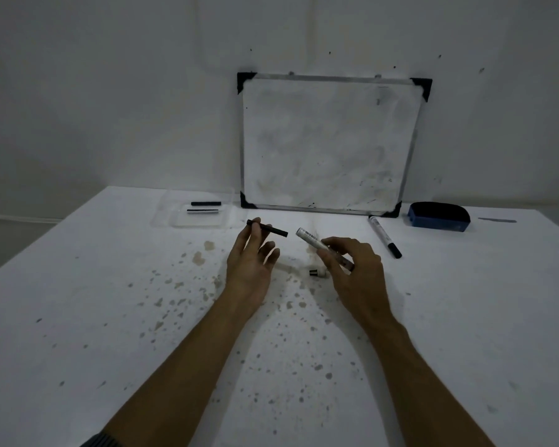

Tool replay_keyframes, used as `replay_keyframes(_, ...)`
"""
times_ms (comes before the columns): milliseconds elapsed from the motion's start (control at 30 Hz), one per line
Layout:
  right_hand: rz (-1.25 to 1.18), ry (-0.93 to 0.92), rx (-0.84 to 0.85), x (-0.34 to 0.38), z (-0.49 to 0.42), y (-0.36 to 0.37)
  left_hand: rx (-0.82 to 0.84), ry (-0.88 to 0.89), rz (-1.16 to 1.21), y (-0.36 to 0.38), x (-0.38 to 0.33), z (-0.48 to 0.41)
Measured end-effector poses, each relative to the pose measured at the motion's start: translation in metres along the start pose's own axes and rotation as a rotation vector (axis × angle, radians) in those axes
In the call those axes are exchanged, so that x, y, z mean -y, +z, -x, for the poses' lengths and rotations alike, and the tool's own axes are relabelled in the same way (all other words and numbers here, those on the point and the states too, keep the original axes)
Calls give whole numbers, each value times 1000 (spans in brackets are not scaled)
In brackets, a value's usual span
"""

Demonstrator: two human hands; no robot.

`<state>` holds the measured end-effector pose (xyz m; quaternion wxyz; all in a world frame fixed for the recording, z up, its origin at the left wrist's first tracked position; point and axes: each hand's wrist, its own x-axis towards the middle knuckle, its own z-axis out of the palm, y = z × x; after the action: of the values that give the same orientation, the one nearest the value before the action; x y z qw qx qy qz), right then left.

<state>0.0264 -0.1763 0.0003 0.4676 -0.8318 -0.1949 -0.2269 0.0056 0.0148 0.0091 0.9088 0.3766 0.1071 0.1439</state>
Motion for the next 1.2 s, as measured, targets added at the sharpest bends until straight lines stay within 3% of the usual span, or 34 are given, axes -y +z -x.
replay_keyframes(567, 110, -53, -29, -2, 1, 2, 17, 115, -225, 4, 3, 5)
replay_keyframes(733, 141, -51, -25, 2, 3, 4, 74, 219, -443, 5, 10, 7)
replay_keyframes(900, 20, -1, 31, 4, 3, 2, 56, 360, -633, 7, 14, 10)
replay_keyframes(1100, -3, 48, 40, 12, 5, 8, 149, 271, -584, 13, 13, 14)
replay_keyframes(1200, -38, 69, 141, 22, 8, 8, 185, 223, -572, 12, 11, 16)
